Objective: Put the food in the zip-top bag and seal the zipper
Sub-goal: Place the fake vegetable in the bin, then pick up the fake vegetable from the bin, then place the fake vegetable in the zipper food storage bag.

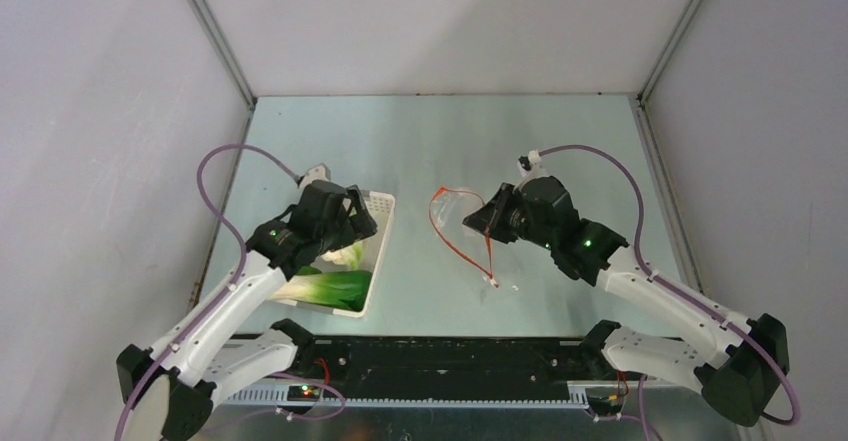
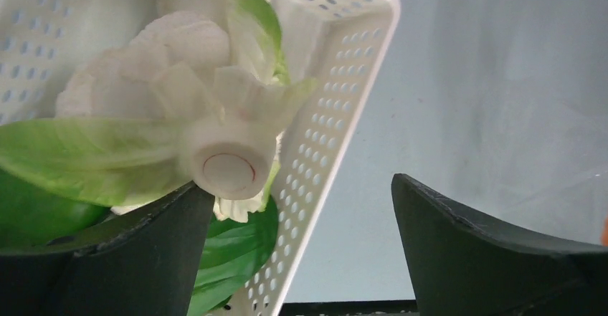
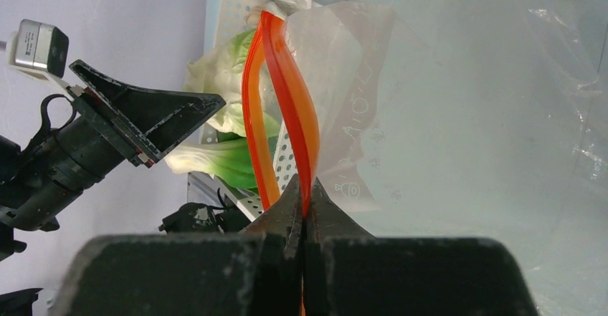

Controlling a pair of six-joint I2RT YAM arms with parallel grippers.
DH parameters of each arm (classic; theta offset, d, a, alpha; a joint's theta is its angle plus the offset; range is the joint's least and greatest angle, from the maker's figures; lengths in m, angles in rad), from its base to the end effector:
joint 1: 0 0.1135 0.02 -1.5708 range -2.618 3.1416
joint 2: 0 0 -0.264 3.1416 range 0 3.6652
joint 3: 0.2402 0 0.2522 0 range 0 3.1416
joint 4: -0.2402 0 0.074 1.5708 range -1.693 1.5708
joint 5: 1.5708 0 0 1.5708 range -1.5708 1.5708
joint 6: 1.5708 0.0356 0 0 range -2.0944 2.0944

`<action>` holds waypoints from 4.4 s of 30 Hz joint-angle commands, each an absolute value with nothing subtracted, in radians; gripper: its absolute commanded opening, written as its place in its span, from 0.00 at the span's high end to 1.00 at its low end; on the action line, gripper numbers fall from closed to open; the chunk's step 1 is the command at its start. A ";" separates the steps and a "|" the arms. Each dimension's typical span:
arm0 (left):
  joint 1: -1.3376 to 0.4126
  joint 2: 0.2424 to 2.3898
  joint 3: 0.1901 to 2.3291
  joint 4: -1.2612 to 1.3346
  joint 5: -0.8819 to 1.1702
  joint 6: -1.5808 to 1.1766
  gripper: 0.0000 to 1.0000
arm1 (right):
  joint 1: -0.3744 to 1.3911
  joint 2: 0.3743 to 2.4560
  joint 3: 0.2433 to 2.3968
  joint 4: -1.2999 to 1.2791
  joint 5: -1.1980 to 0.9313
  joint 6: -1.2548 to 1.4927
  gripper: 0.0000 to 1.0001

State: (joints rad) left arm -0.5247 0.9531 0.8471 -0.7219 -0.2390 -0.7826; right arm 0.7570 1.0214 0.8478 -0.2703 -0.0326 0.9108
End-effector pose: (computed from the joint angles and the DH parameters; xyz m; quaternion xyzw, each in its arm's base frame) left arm 0.1691 -0.0881 0.2825 -0.1619 0.9119 -0.1310 0.3536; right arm 0.1684 0.1607 0.3084 0.0563 0.8435 0.4047 0.3487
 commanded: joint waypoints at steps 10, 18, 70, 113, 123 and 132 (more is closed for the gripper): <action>-0.470 0.887 0.880 -1.009 -0.476 -0.978 0.00 | 0.755 1.042 0.856 -0.231 -0.090 0.870 1.00; -0.390 0.874 0.803 -0.868 -0.438 -0.912 0.00 | 0.741 1.056 0.856 -0.219 -0.121 0.841 1.00; -0.360 1.210 0.968 -1.039 -0.484 -0.888 1.00 | 0.714 1.048 0.842 -0.216 -0.151 0.767 1.00; -0.611 0.814 0.595 0.173 0.417 -1.018 1.00 | 0.782 1.064 0.814 0.103 -0.128 1.013 1.00; -0.612 0.834 0.628 -0.200 0.215 -0.924 1.00 | 0.798 1.010 0.770 0.162 -0.104 1.069 1.00; -0.686 0.973 0.701 -0.222 0.221 -0.889 1.00 | 0.807 1.027 0.769 0.209 -0.147 1.096 1.00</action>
State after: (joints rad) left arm -0.6540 0.9463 0.6388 -0.1772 0.2646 -0.9489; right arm 0.8078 1.0374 0.7490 0.0841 -0.1287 1.0668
